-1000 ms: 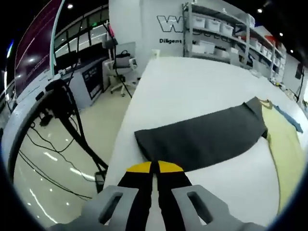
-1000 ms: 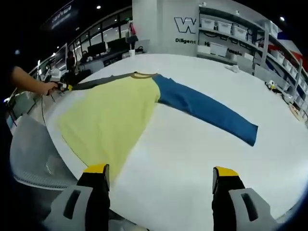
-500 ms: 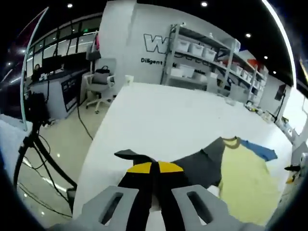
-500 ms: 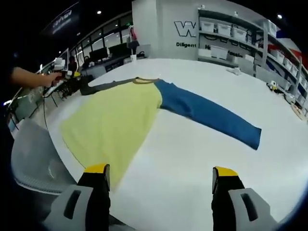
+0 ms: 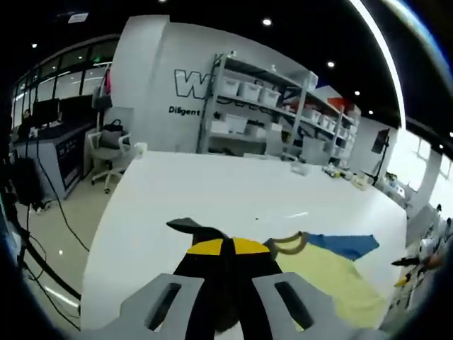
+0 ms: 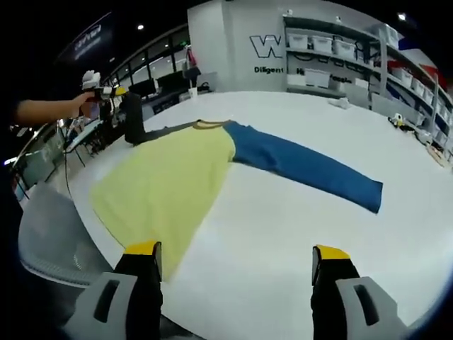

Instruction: Fold the garment on the visible template until the final outline fits inside the template.

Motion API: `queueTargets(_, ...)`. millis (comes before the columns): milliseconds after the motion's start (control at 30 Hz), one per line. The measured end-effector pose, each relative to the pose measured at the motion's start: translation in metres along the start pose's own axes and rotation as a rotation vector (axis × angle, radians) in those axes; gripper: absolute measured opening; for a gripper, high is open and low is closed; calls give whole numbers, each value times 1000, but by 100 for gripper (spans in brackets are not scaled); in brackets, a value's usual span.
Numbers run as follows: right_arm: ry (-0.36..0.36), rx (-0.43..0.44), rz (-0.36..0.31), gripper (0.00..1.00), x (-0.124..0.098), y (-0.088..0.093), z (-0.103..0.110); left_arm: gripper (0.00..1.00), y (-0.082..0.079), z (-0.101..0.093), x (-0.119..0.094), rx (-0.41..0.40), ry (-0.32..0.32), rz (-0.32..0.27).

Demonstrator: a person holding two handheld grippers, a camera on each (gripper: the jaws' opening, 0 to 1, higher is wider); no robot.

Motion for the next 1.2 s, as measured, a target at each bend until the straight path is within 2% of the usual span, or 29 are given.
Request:
queueTargets(267, -7, 9, -18, 85, 1, -4, 0, 0, -39, -34, 14, 26, 76, -48)
queueTargets(367, -11, 14, -26, 85, 2, -6, -1, 0, -53, -54, 16, 46, 108, -63)
queueTargets(567, -15, 20, -41, 85, 2, -10, 0, 0, -70, -86, 22, 76, 169, -81)
queueTargets(733, -17, 22, -47, 85, 1, -10, 0, 0, -78, -115, 27, 63, 220, -88)
queueTargets(900, -16, 31, -53, 84, -2, -8, 0, 0, -78, -142, 37, 85, 259, -82)
queueTargets(1200, -20, 26, -56, 85, -9, -3, 4, 0, -56, -183, 61, 118, 310, -29)
Point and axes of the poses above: the point that each gripper's makers call its tool centre point, and the gripper's own axes: x roughly forward along the fingers, z roughly to its left, y roughly out of its underside, the point moved 1 cm from there along -x, roughly backward along the fingers, and after that the axes turned 9 degrees about x, right-handed, at the moved point
